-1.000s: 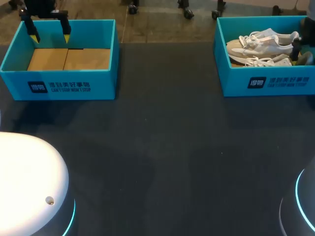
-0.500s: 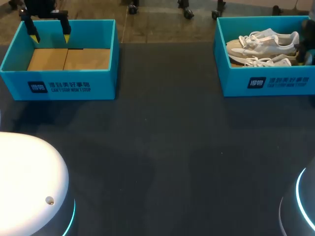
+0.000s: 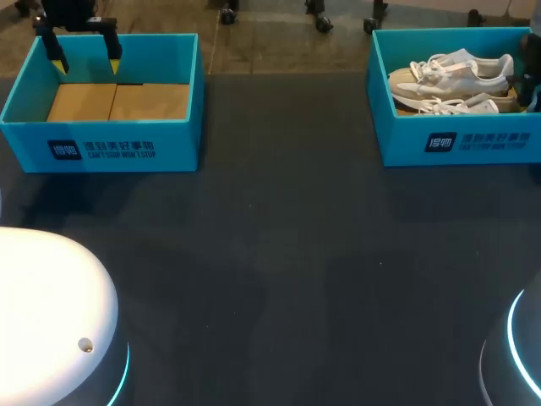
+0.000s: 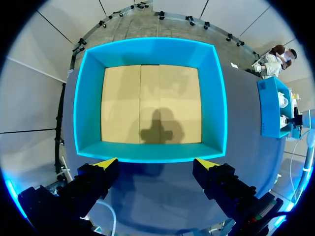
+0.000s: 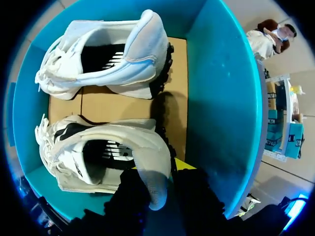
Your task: Take the shoe out of the shoebox, open the shoe tongue, remove and reinsert the insole, then place the shoe into the shoebox
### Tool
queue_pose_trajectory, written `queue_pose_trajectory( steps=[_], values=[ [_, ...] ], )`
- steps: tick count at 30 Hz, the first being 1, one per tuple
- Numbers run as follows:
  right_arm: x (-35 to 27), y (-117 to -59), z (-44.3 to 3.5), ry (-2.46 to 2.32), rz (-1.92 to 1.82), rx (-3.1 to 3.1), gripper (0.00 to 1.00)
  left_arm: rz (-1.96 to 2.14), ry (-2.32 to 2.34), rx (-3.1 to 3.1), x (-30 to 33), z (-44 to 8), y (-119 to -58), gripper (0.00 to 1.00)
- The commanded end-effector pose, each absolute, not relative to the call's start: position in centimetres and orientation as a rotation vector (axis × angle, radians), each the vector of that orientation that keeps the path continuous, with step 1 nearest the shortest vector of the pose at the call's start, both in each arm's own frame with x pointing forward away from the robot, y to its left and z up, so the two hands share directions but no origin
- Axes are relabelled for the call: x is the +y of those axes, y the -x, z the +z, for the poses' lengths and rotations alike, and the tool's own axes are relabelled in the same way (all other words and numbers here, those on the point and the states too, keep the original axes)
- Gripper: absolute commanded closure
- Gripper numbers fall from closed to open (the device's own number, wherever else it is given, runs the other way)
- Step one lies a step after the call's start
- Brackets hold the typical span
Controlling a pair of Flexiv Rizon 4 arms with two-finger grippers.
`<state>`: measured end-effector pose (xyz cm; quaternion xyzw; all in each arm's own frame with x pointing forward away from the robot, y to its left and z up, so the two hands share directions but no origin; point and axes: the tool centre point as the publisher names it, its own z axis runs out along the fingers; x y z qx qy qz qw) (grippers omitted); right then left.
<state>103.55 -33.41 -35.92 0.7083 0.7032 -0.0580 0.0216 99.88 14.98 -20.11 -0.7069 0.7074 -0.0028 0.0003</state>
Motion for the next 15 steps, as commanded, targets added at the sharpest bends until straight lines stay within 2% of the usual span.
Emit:
queue_pose_trajectory(
  steps=[1, 15],
  values=[
    [-32.8, -103.5, -35.0, -2.204, -0.182, 2.127, 1.0, -0.006, 2.22, 2.221, 15.0, -20.1, -99.9, 0.0],
    [-34.9, -104.4, -29.2, -2.242, -0.2, 1.912, 1.0, -0.006, 2.22, 2.221, 15.0, -20.1, -99.9, 0.0]
  ],
)
